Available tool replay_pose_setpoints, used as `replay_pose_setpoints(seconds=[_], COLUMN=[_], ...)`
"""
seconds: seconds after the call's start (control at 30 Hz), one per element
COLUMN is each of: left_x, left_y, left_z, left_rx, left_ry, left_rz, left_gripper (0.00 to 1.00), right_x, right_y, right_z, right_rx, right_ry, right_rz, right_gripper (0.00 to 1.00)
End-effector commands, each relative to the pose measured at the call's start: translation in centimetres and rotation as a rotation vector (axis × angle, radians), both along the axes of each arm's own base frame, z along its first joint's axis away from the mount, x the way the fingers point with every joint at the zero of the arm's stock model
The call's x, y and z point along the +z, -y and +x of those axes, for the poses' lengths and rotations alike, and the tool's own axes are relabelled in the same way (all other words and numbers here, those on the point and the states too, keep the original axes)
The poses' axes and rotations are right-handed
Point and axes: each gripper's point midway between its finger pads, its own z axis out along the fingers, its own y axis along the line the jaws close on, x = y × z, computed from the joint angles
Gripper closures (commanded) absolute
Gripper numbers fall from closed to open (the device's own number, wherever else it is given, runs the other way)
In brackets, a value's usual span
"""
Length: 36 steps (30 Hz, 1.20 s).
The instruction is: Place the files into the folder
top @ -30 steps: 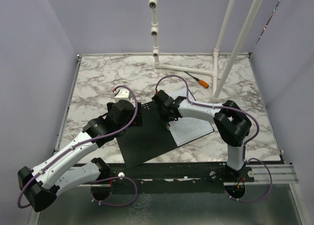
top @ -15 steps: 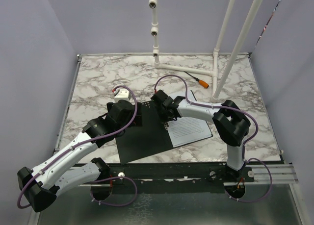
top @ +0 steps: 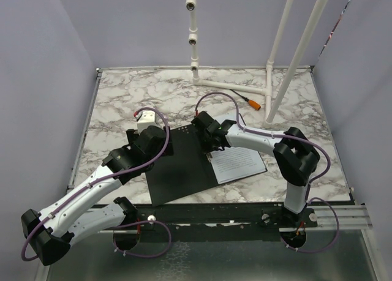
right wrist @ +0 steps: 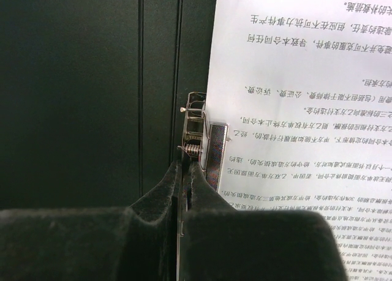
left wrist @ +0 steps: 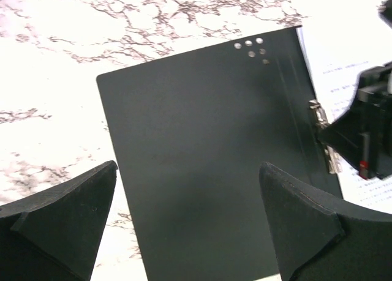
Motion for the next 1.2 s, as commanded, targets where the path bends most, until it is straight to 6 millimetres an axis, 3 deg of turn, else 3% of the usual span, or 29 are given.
replay_pose_setpoints(seconds=[0.0,0.2,0.37,0.77,0.97,1.17], left_x=[2.0,4.7,5.8,7.3,9.3,9.7], left_y=[-2.4,-4.6,-5.0,-3.8,-3.1,-2.9], left_z=[0.4,0.6,0.1,-1.6,-2.8,-4.2], left_rx=[0.114,0.184,0.191,0.138,0.098,0.080], left_ry=[0.056,0.107,0.116,0.114,0.126,0.098], left_rz=[0.018,0.014,-0.006,-0.169,-0.283,-0.351], left_gripper=[0.01,0.01,0.01,0.01,0.01,0.01], right_x=[3.4,5.9,8.2,13.8,15.4,17.1], right_y=[-0.3,-0.7,-0.9,0.6,1.5,2.2], right_z=[0.0,-0.1,-0.1,0.0,-0.6,-1.5], right_rx=[0.000,0.009,0.011,-0.023,-0.040,-0.056], right_ry=[0.056,0.084,0.115,0.213,0.234,0.252], right_rz=[0.068,0.128,0.183,0.283,0.337,0.396], right_gripper=[0.99,1.00,1.00,0.99,0.99,1.00])
